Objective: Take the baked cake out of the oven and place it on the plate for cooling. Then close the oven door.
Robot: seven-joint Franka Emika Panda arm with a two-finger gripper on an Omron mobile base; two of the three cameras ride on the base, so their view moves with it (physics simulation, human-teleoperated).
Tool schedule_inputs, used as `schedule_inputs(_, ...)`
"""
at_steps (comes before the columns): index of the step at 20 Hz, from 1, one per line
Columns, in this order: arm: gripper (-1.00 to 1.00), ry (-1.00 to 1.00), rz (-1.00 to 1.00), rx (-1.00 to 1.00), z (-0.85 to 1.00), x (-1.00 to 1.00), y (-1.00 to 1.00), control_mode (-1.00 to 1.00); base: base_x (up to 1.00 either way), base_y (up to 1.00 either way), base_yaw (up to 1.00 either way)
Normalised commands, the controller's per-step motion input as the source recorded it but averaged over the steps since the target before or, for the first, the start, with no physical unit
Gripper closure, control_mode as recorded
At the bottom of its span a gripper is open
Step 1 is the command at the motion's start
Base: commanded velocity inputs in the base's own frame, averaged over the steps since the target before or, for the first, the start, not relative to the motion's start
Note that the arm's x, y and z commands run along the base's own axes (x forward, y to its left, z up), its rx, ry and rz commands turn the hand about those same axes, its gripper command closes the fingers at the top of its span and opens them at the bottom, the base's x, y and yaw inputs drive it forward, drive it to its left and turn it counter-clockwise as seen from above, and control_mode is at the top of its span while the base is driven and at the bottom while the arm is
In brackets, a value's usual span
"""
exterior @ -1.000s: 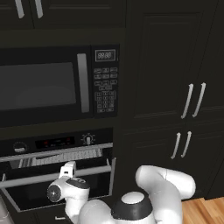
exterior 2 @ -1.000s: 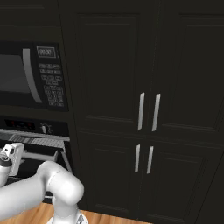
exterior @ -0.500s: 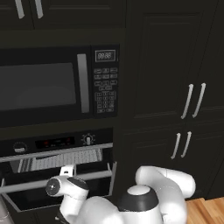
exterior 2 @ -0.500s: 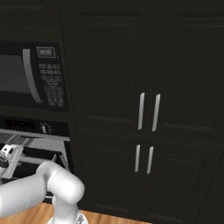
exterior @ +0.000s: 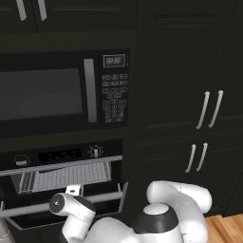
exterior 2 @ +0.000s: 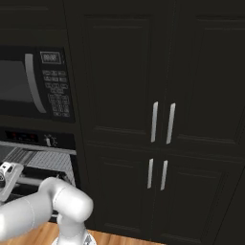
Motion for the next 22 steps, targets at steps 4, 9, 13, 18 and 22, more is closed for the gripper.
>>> schedule_inputs(4, 1.00, 0.07, 0.00, 0.00, -0.57, -0.59, 0.23, -1.00, 0.00, 0.00, 0.00)
schedule_inputs(9, 1.00, 0.02, 0.00, 0.00, -0.55, -0.59, 0.27, -1.00, 0.00, 0.00, 0.00)
schedule_inputs(13, 1.00, 0.00, 0.00, 0.00, -0.52, -0.57, 0.30, -1.00, 0.00, 0.00, 0.00)
schedule_inputs(18, -1.00, 0.01, 0.00, 0.00, -0.50, -0.54, 0.30, -1.00, 0.00, 0.00, 0.00)
schedule_inputs(22, -1.00, 0.01, 0.00, -0.01, -0.05, -0.48, 0.19, -1.00, 0.00, 0.00, 0.00)
